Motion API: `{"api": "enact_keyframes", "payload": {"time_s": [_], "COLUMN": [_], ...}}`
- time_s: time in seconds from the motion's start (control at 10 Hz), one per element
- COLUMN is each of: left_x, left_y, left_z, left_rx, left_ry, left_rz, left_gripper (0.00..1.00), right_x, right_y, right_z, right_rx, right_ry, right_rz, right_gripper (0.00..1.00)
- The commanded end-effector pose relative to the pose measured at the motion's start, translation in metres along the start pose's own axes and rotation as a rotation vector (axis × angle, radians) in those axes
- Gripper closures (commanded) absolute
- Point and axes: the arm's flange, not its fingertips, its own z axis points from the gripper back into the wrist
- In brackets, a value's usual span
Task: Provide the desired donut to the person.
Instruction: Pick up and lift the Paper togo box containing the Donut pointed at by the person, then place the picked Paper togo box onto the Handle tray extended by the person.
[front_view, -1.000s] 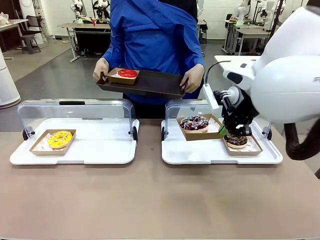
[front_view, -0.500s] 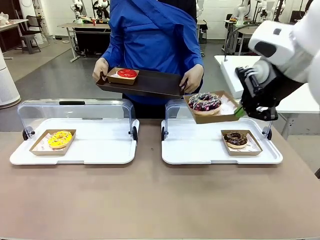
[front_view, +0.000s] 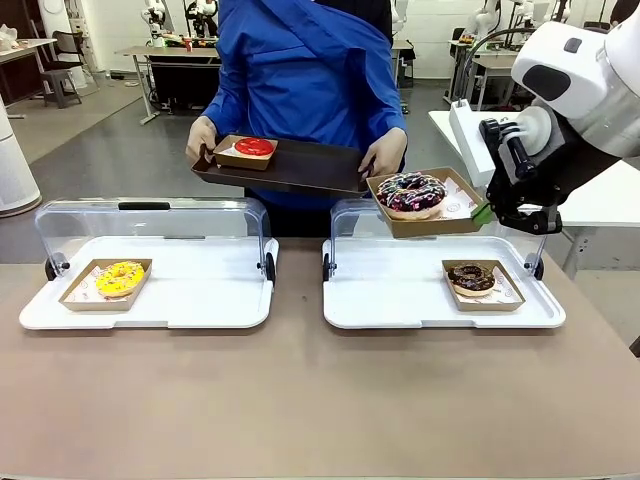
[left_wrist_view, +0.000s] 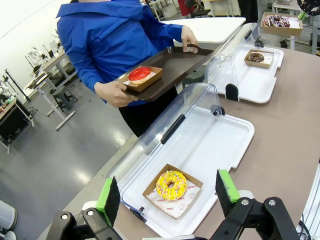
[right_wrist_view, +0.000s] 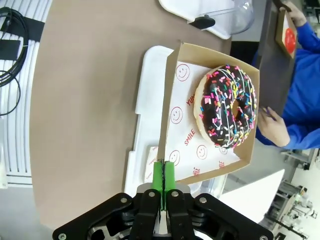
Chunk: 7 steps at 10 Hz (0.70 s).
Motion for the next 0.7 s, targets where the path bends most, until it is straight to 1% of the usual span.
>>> {"api": "enact_keyframes", "payload": {"time_s": [0.0,0.6], "left_x": [-0.0004,-0.0004], "left_y": [-0.0002,-0.0002], "left_z": [-0.0003,-0.0003], "left_rx": [0.002,0.002], "left_ry": [0.002,0.002], "left_rz": [0.001,0.001], "left_gripper": [0.00,0.00], "right_x": [-0.0006,-0.0006], "right_y": [0.0010,0.0010], "right_z": [-0.0001,-0.0001], "right_rx": [0.004,0.004], "right_ry": [0.017,0.017], "right_rz": [0.006,0.006], "right_gripper": [1.00,1.00]}}
